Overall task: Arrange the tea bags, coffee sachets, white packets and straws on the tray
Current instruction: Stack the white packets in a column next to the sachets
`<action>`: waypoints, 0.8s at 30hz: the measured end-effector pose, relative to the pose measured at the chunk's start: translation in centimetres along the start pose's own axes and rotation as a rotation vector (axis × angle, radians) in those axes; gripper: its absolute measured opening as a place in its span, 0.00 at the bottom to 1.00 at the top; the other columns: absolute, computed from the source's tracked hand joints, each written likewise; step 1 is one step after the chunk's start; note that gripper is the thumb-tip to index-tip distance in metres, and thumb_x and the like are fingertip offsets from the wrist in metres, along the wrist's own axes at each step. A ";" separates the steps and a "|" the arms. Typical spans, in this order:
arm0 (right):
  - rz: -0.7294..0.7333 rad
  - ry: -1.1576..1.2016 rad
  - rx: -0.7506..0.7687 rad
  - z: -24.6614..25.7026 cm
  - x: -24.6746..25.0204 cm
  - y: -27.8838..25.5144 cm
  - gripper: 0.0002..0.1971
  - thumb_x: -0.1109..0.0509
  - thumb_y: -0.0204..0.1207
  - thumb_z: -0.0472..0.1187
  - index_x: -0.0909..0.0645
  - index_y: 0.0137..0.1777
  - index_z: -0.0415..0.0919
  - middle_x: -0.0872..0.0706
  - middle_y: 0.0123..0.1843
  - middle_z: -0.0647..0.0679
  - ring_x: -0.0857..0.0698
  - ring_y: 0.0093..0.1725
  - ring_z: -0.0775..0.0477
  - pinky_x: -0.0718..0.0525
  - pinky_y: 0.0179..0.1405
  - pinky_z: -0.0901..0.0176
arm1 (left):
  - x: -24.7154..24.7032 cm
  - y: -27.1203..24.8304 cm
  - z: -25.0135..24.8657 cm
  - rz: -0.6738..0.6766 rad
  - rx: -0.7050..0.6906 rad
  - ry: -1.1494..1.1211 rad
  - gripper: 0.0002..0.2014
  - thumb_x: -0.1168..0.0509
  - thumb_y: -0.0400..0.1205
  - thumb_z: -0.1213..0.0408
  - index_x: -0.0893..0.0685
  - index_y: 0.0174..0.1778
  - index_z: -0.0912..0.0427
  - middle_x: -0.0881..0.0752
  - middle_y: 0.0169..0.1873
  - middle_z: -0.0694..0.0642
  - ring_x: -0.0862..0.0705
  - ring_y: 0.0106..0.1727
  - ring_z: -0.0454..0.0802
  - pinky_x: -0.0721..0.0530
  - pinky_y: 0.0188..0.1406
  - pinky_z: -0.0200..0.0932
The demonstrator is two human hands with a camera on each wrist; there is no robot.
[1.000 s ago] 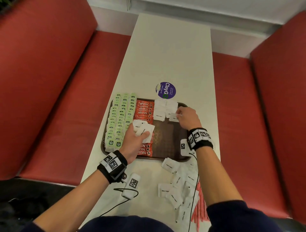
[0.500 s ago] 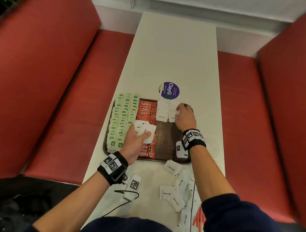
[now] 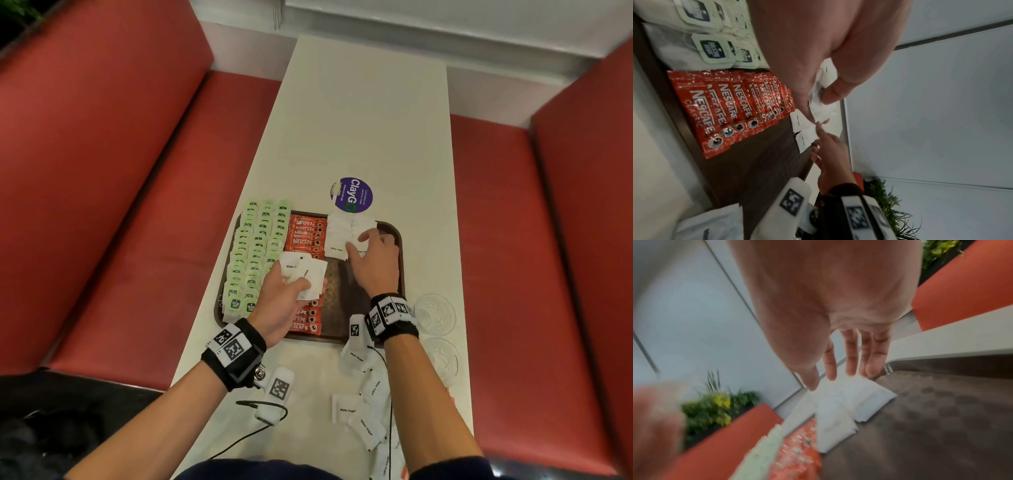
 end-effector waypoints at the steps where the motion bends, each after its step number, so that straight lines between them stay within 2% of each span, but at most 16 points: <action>1: -0.001 0.103 0.011 0.8 0.4 -0.7 0.16 0.27 0.87 0.59 0.17 0.63 0.49 0.14 0.66 0.44 0.14 0.63 0.43 0.13 0.62 0.46 | -0.1 -0.1 -0.1 0.003 -0.018 0.005 0.22 0.35 0.90 0.79 0.20 0.77 0.54 0.07 0.66 0.55 0.08 0.68 0.55 0.08 0.65 0.56; 4: 0.087 0.427 -0.037 3.0 1.0 -3.8 0.20 0.29 0.86 0.68 0.14 0.57 0.51 0.08 0.54 0.56 0.10 0.54 0.55 0.11 0.58 0.52 | -0.2 -0.2 -0.6 0.006 -0.058 -0.007 0.20 0.31 0.89 0.76 0.19 0.76 0.55 0.06 0.64 0.56 0.06 0.64 0.56 0.08 0.63 0.57; 7: 0.204 0.643 -0.093 4.0 0.7 -6.9 0.22 0.27 0.79 0.75 0.12 0.55 0.58 0.06 0.51 0.55 0.06 0.52 0.52 0.07 0.56 0.50 | -0.4 -0.3 -0.9 0.017 -0.100 0.005 0.21 0.27 0.87 0.73 0.19 0.75 0.55 0.07 0.65 0.57 0.08 0.66 0.59 0.10 0.67 0.61; 8: 0.225 0.683 -0.096 4.0 0.5 -7.7 0.20 0.24 0.79 0.73 0.13 0.56 0.59 0.06 0.50 0.55 0.06 0.52 0.51 0.06 0.55 0.49 | -0.5 -0.4 -1.0 0.032 -0.119 0.015 0.22 0.26 0.87 0.71 0.19 0.76 0.54 0.07 0.65 0.56 0.08 0.68 0.58 0.11 0.68 0.60; 11: 0.237 0.781 -0.071 4.1 0.3 -8.9 0.09 0.18 0.82 0.55 0.12 0.56 0.57 0.06 0.51 0.54 0.06 0.52 0.46 0.08 0.47 0.53 | -0.7 -0.6 -0.9 0.060 -0.161 0.052 0.26 0.21 0.84 0.68 0.20 0.77 0.54 0.07 0.66 0.55 0.09 0.69 0.55 0.11 0.68 0.57; 12: 0.231 0.822 -0.062 4.1 0.3 -9.1 0.07 0.18 0.83 0.50 0.12 0.56 0.54 0.06 0.52 0.51 0.06 0.54 0.43 0.08 0.46 0.53 | -0.8 -0.8 -0.9 0.062 -0.165 0.068 0.26 0.21 0.84 0.68 0.20 0.77 0.54 0.07 0.66 0.55 0.09 0.68 0.54 0.10 0.66 0.55; 14: 0.197 0.914 -0.079 3.8 0.8 -9.4 0.06 0.19 0.85 0.44 0.12 0.56 0.46 0.05 0.54 0.47 0.06 0.56 0.41 0.04 0.50 0.46 | -1.0 -0.9 -0.6 0.073 -0.162 0.088 0.23 0.23 0.86 0.67 0.18 0.76 0.54 0.06 0.63 0.57 0.07 0.61 0.56 0.07 0.56 0.51; 16: 0.176 1.009 -0.138 3.2 1.4 -9.3 0.08 0.21 0.87 0.41 0.15 0.58 0.38 0.05 0.56 0.45 0.05 0.59 0.41 0.03 0.54 0.38 | -1.0 -1.0 -0.4 0.102 -0.125 0.083 0.18 0.26 0.88 0.61 0.16 0.75 0.54 0.06 0.60 0.59 0.09 0.51 0.55 0.10 0.44 0.45; 18: 0.183 1.061 -0.150 2.9 2.2 -9.1 0.10 0.24 0.89 0.38 0.20 0.61 0.33 0.05 0.59 0.43 0.05 0.61 0.39 0.03 0.52 0.40 | -0.8 -1.0 -0.5 0.118 -0.082 0.098 0.18 0.26 0.88 0.52 0.14 0.72 0.52 0.06 0.57 0.57 0.12 0.48 0.51 0.15 0.38 0.42; 21: 0.232 1.027 -0.080 3.4 3.8 -8.9 0.07 0.28 0.91 0.38 0.21 0.64 0.37 0.05 0.60 0.43 0.04 0.58 0.36 0.04 0.49 0.44 | -0.3 -0.6 -1.4 0.073 -0.088 0.209 0.21 0.24 0.83 0.41 0.12 0.62 0.54 0.09 0.40 0.47 0.15 0.39 0.45 0.21 0.30 0.37; 22: 0.259 0.993 -0.042 3.6 4.2 -8.8 0.07 0.28 0.92 0.38 0.19 0.64 0.38 0.05 0.58 0.43 0.04 0.55 0.36 0.05 0.48 0.45 | -0.2 -0.4 -1.9 0.053 -0.114 0.239 0.23 0.24 0.82 0.40 0.12 0.58 0.57 0.13 0.36 0.46 0.17 0.35 0.43 0.22 0.30 0.35; 24: 0.313 0.889 0.038 4.2 5.0 -8.8 0.06 0.27 0.92 0.40 0.16 0.64 0.41 0.05 0.53 0.42 0.04 0.48 0.36 0.07 0.44 0.50 | -0.3 0.1 -2.7 0.058 -0.189 0.308 0.25 0.23 0.80 0.37 0.12 0.55 0.58 0.14 0.37 0.55 0.18 0.37 0.46 0.21 0.35 0.39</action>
Point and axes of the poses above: each hand's wrist, its own y-axis towards the middle knuckle, its own x-axis out of the back of the hand, z = x × y, the point moved 6 cm from there along y, towards the middle knuckle
